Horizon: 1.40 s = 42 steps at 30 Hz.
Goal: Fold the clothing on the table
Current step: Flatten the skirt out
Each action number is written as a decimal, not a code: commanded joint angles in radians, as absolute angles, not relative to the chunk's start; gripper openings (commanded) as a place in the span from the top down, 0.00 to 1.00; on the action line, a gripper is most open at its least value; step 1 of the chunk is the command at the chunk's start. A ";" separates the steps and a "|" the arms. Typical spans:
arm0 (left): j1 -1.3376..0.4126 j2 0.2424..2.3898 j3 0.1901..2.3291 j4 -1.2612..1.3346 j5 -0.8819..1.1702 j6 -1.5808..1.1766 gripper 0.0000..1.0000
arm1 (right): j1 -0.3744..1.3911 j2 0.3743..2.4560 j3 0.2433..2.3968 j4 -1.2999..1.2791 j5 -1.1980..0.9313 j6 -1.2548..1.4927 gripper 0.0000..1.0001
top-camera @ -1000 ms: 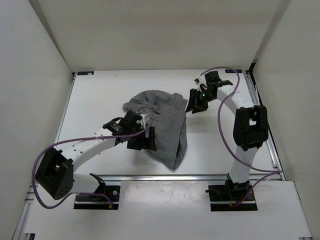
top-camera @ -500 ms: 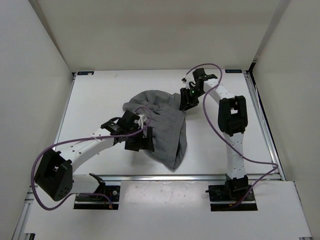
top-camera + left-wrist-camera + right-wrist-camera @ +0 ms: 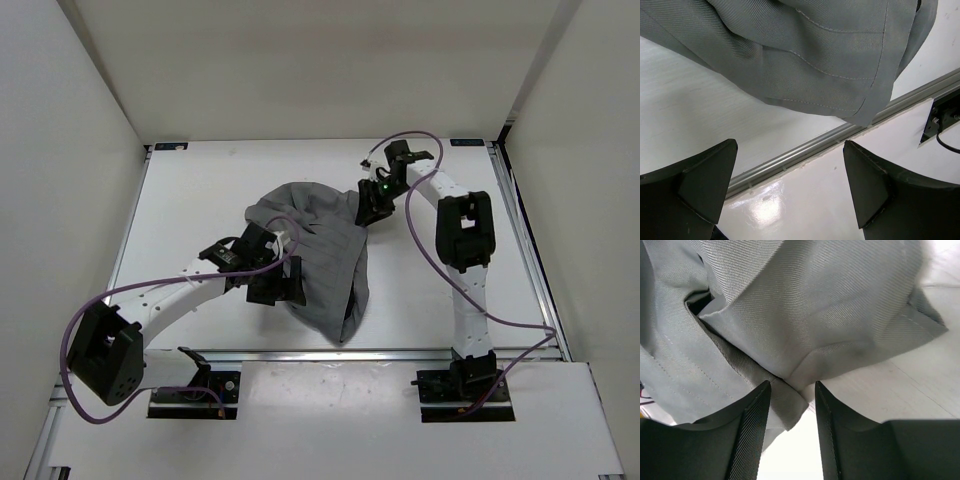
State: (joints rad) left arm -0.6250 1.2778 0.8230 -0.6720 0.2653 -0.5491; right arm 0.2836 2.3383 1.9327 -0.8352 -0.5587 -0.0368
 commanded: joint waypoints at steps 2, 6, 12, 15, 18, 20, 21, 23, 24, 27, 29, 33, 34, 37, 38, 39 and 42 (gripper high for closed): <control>-0.624 1.239 0.807 -0.652 0.259 -0.563 0.01 | 0.258 2.249 1.908 -0.825 -0.608 -0.052 0.52; -0.620 1.243 0.811 -0.657 0.258 -0.561 0.01 | 0.256 2.238 1.916 -0.821 -0.617 -0.052 0.51; -0.627 1.252 0.815 -0.657 0.261 -0.555 0.01 | 0.258 2.218 1.925 -0.821 -0.653 -0.061 0.50; -0.637 1.252 0.812 -0.655 0.256 -0.557 0.01 | 0.261 2.221 1.907 -0.825 -0.666 -0.071 0.50; -0.635 1.243 0.811 -0.657 0.264 -0.557 0.01 | 0.284 2.236 1.881 -0.818 -0.678 -0.087 0.50; -0.632 1.238 0.811 -0.663 0.253 -0.554 0.02 | 0.291 2.246 1.872 -0.824 -0.683 -0.097 0.49; -0.632 1.239 0.813 -0.666 0.256 -0.549 0.02 | 0.304 2.255 1.868 -0.827 -0.683 -0.107 0.50; -0.626 1.236 0.815 -0.670 0.255 -0.549 0.01 | 0.314 2.256 1.853 -0.825 -0.676 -0.118 0.49; -0.623 1.230 0.812 -0.673 0.253 -0.549 0.01 | 0.331 2.267 1.853 -0.827 -0.673 -0.123 0.49; -0.623 1.216 0.808 -0.678 0.255 -0.551 0.02 | 0.344 2.272 1.844 -0.834 -0.658 -0.127 0.66; -0.617 1.203 0.795 -0.675 0.259 -0.546 0.01 | 0.354 2.272 1.842 -0.839 -0.646 -0.123 1.00; -0.604 1.178 0.782 -0.673 0.267 -0.555 0.01 | 0.376 2.189 1.821 -0.854 -0.687 -0.097 1.00; -0.606 1.164 0.778 -0.664 0.262 -0.554 0.01 | 0.393 2.139 1.812 -0.854 -0.692 -0.094 1.00; -0.594 1.141 0.744 -0.627 0.276 -0.561 0.02 | 0.433 2.001 1.795 -0.890 -0.693 -0.078 1.00; -0.589 1.141 0.730 -0.611 0.284 -0.571 0.01 | 0.452 1.974 1.798 -0.890 -0.699 -0.065 1.00; -0.591 1.138 0.723 -0.601 0.288 -0.563 0.02 | 0.475 1.938 1.807 -0.908 -0.703 -0.061 1.00; -0.592 1.157 0.719 -0.552 0.293 -0.568 0.01 | 0.523 1.878 1.870 -0.965 -0.778 -0.034 1.00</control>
